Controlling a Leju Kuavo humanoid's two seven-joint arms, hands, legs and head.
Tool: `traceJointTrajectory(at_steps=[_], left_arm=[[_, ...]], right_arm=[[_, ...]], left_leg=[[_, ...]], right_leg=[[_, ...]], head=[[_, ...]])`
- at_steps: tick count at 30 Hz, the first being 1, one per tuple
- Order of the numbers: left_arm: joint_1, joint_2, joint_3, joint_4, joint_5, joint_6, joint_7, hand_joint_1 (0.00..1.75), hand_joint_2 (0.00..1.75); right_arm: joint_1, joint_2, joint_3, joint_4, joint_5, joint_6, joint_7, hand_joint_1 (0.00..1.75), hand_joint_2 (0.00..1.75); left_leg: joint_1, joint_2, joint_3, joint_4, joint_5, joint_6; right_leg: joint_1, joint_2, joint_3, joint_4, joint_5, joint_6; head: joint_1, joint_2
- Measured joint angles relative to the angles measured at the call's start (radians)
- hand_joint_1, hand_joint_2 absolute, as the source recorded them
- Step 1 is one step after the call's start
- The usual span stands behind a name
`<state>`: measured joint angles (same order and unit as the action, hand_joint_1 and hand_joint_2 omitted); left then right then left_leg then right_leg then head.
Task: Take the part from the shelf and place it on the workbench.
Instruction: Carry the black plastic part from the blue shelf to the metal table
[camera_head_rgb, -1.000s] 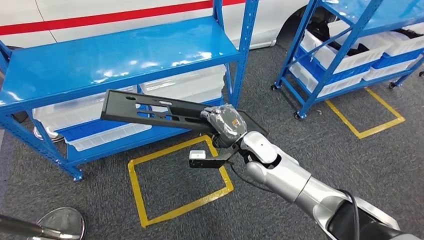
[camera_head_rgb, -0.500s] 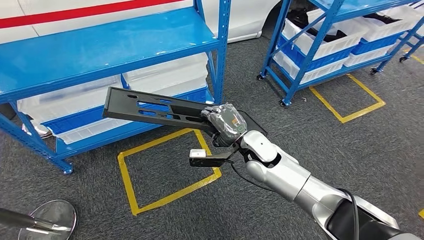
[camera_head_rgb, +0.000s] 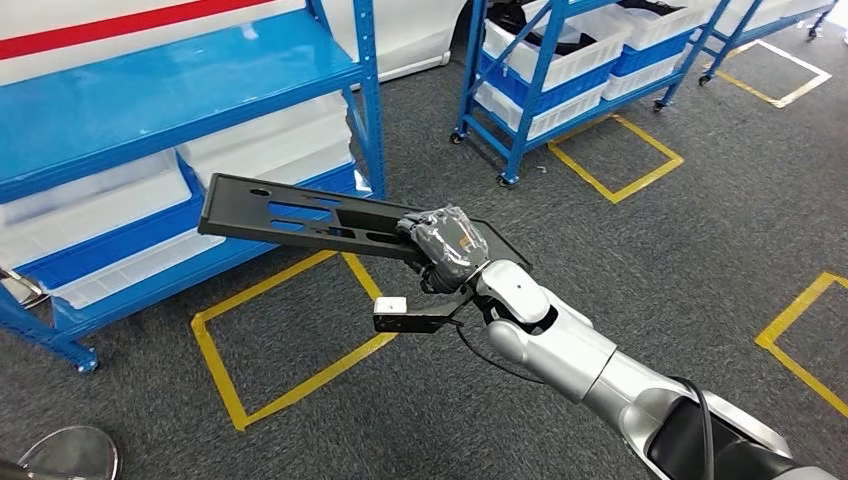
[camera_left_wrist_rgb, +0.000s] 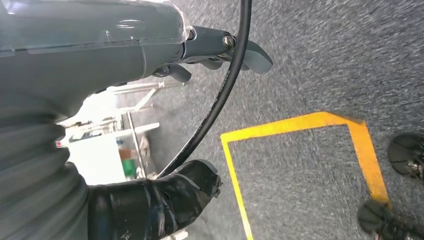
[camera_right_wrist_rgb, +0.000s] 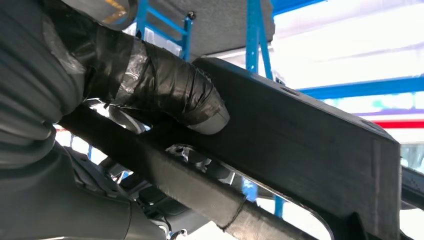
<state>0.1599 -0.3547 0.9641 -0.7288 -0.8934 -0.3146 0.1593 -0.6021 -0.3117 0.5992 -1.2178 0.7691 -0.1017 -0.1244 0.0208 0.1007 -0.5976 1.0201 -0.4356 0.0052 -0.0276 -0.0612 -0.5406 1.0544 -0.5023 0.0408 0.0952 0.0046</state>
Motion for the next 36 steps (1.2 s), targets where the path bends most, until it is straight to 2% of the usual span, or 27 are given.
traceJointTrajectory(at_steps=[2,3,4,5,7,8,9,10,11,12,13,14,16,18,19,20,22,23,24,25,26,28,30,31,33,34,36], left_arm=[[-0.001,-0.001,0.0,0.0,0.0,0.0,0.0,0.0,1.75],[-0.002,-0.002,0.0,0.0,0.0,0.0,-0.001,0.0,1.75],[-0.002,-0.002,0.001,0.0,0.0,0.0,-0.001,0.0,1.75],[-0.001,-0.003,0.001,0.0,0.0,0.0,-0.001,0.0,1.75],[0.001,-0.003,0.002,-0.001,0.0,0.0,-0.001,0.0,1.75],[0.003,-0.003,0.002,-0.001,0.0,0.0,-0.001,0.0,1.75],[0.003,-0.003,0.002,-0.001,0.0,0.0,-0.001,0.0,1.75],[0.003,-0.003,0.003,-0.001,0.0,0.0,-0.001,0.0,1.75],[0.003,-0.003,0.003,-0.001,0.0,0.0,-0.001,0.0,1.75],[0.002,-0.003,0.003,-0.001,0.0,0.0,-0.001,0.0,1.75],[0.002,-0.001,0.004,-0.002,0.0,0.0,-0.001,0.0,1.75],[0.001,0.0,0.004,-0.003,0.0,0.0,-0.001,0.0,1.75],[0.001,0.001,0.006,-0.004,0.0,0.0,-0.001,0.0,1.75],[-0.001,-0.001,0.007,-0.004,0.0,0.0,-0.001,0.0,1.75],[-0.002,-0.002,0.007,-0.005,0.0,0.0,-0.002,0.0,1.75],[-0.003,-0.003,0.007,-0.006,0.001,-0.001,-0.003,0.0,1.75],[-0.001,-0.003,0.008,-0.007,0.004,-0.003,-0.008,0.0,1.75],[0.001,-0.003,0.008,-0.007,0.007,-0.005,-0.01,0.0,1.75],[0.002,-0.003,0.008,-0.008,0.01,-0.007,-0.011,0.0,1.75],[0.003,-0.003,0.008,-0.008,0.012,-0.008,-0.012,0.0,1.75],[0.004,-0.003,0.008,-0.009,0.014,-0.009,-0.012,0.0,1.75],[0.003,-0.003,0.007,-0.01,0.015,-0.009,-0.012,0.0,1.75],[0.004,-0.004,0.006,-0.013,0.02,-0.009,-0.012,0.0,1.75],[0.005,-0.004,0.004,-0.014,0.025,-0.01,-0.013,0.0,1.75],[0.007,-0.005,-0.003,-0.017,0.039,-0.016,-0.02,0.0,1.75],[0.009,-0.005,-0.007,-0.019,0.043,-0.02,-0.023,0.0,1.75],[0.012,-0.005,-0.011,-0.022,0.052,-0.028,-0.026,0.0,1.75]], right_arm=[[-0.001,0.0,0.0,0.0,0.0,0.0,0.0,1.75,1.75],[0.0,0.0,0.0,0.0,0.0,0.0,0.0,1.75,1.75],[0.0,0.001,0.0,0.0,0.0,0.0,0.0,1.75,1.75],[0.0,0.002,0.0,0.0,0.0,0.0,0.0,1.75,1.75],[-0.001,0.005,0.0,0.001,0.0,0.0,0.0,1.75,1.75],[0.0,0.005,0.0,0.001,0.0,0.001,0.0,1.75,1.75],[0.001,0.006,0.001,0.001,0.0,0.001,0.001,1.75,1.75],[0.002,0.006,0.001,0.001,0.0,0.001,0.0,1.75,1.75],[0.003,0.006,0.001,0.002,0.0,0.002,0.0,1.75,1.75],[0.003,0.006,0.002,0.002,0.0,0.002,0.0,1.75,1.75],[0.003,0.007,0.002,0.002,0.0,0.002,0.001,1.75,1.75],[0.002,0.007,0.002,0.002,0.0,0.002,0.001,1.75,1.75],[0.001,0.008,0.002,0.002,0.0,0.002,0.0,1.75,1.75],[0.002,0.006,0.002,0.003,0.0,0.002,0.0,1.75,1.75],[0.001,0.004,0.002,0.003,0.0,0.002,0.0,1.75,1.75],[-0.001,0.003,0.002,0.004,0.0,0.003,0.0,1.75,1.75],[-0.01,0.006,0.004,0.008,-0.001,0.006,-0.001,1.75,1.75],[-0.014,0.009,0.006,0.012,-0.002,0.008,-0.001,1.75,1.75],[-0.017,0.011,0.007,0.015,-0.003,0.009,-0.001,1.75,1.75],[-0.019,0.013,0.007,0.019,-0.004,0.009,-0.001,1.75,1.75],[-0.02,0.014,0.007,0.023,-0.005,0.009,-0.001,1.75,1.75],[-0.023,0.017,0.008,0.028,-0.007,0.009,-0.001,1.75,1.75],[-0.032,0.02,0.008,0.031,-0.01,0.009,-0.002,1.75,1.75],[-0.036,0.021,0.008,0.032,-0.011,0.009,-0.002,1.75,1.75],[-0.041,0.022,0.008,0.035,-0.014,0.009,-0.002,1.75,1.75],[-0.042,0.022,0.009,0.037,-0.015,0.009,-0.002,1.75,1.75],[-0.046,0.025,0.01,0.04,-0.016,0.009,-0.003,1.75,1.75]], left_leg=[[0.001,0.016,-0.003,-0.004,0.012,-0.018],[0.004,0.012,-0.006,-0.002,0.01,-0.027],[0.007,-0.005,-0.015,0.011,-0.01,-0.033],[0.008,-0.031,-0.028,0.043,-0.047,-0.036],[0.005,-0.081,-0.066,0.161,-0.149,-0.032],[0.001,-0.091,-0.081,0.225,-0.184,-0.027],[-0.003,-0.095,-0.085,0.269,-0.197,-0.021],[-0.007,-0.097,-0.073,0.281,-0.188,-0.013],[-0.012,-0.101,-0.043,0.253,-0.163,-0.002],[-0.019,-0.113,0.003,0.193,-0.134,0.012],[-0.024,-0.135,0.053,0.118,-0.119,0.028],[-0.027,-0.157,0.097,0.05,-0.111,0.038],[-0.031,-0.179,0.135,-0.023,-0.112,0.045],[-0.029,-0.158,0.132,-0.039,-0.093,0.043],[-0.026,-0.145,0.129,-0.047,-0.081,0.046],[-0.023,-0.13,0.123,-0.055,-0.067,0.051],[-0.021,-0.102,0.105,-0.061,-0.045,0.056],[-0.02,-0.086,0.092,-0.059,-0.037,0.054],[-0.02,-0.072,0.079,-0.056,-0.031,0.051],[-0.018,-0.057,0.066,-0.051,-0.025,0.048],[-0.016,-0.043,0.053,-0.044,-0.021,0.044],[-0.013,-0.021,0.031,-0.027,-0.016,0.035],[-0.011,-0.001,0.016,-0.015,-0.013,0.022],[-0.01,0.008,0.012,-0.013,-0.01,0.013],[-0.005,0.025,0.01,-0.016,-0.002,-0.005],[-0.002,0.015,0.007,-0.012,-0.008,-0.012],[0.003,-0.038,-0.017,0.046,-0.058,-0.019]], right_leg=[[0.01,0.012,-0.006,-0.02,0.0,-0.026],[0.011,0.02,-0.014,-0.023,0.01,-0.038],[0.011,0.028,-0.024,-0.026,0.021,-0.052],[0.011,0.035,-0.035,-0.029,0.033,-0.064],[0.018,0.053,-0.061,-0.03,0.055,-0.081],[0.023,0.064,-0.075,-0.029,0.066,-0.085],[0.029,0.077,-0.089,-0.028,0.077,-0.088],[0.035,0.09,-0.102,-0.027,0.088,-0.089],[0.04,0.103,-0.114,-0.026,0.098,-0.09],[0.044,0.116,-0.124,-0.025,0.107,-0.09],[0.047,0.127,-0.133,-0.024,0.116,-0.089],[0.048,0.137,-0.14,-0.022,0.125,-0.087],[0.044,0.157,-0.148,-0.025,0.145,-0.078],[0.041,0.173,-0.153,-0.034,0.163,-0.066],[0.042,0.162,-0.158,-0.032,0.156,-0.061],[0.042,0.14,-0.168,-0.013,0.13,-0.057],[0.032,0.085,-0.199,0.083,0.035,-0.044],[0.023,0.073,-0.215,0.153,-0.007,-0.035],[0.013,0.067,-0.225,0.214,-0.028,-0.025],[0.003,0.064,-0.222,0.251,-0.026,-0.014],[-0.006,0.06,-0.2,0.252,-0.006,-0.005],[-0.017,0.034,-0.105,0.144,0.032,0.008],[-0.009,0.0,-0.017,0.012,0.018,0.006],[-0.001,-0.009,0.0,-0.025,0.005,-0.001],[0.01,0.003,-0.003,-0.045,0.007,-0.021],[0.011,0.012,-0.006,-0.051,0.016,-0.032],[0.009,0.029,-0.013,-0.061,0.033,-0.052]], head=[[0.0,0.0],[0.0,0.0],[-0.001,0.0],[-0.001,0.0],[-0.001,0.0],[-0.001,0.0],[-0.001,0.0],[-0.001,0.0],[-0.001,0.0],[-0.001,0.0],[-0.001,0.0],[-0.001,0.0],[-0.001,0.0],[-0.001,0.0],[-0.001,0.0],[0.0,0.0],[0.001,0.0],[0.001,0.0],[0.001,0.0],[0.001,0.0],[0.001,0.0],[0.001,0.0],[0.001,0.0],[0.001,0.0],[0.001,0.0],[0.001,0.0],[0.001,0.0]])
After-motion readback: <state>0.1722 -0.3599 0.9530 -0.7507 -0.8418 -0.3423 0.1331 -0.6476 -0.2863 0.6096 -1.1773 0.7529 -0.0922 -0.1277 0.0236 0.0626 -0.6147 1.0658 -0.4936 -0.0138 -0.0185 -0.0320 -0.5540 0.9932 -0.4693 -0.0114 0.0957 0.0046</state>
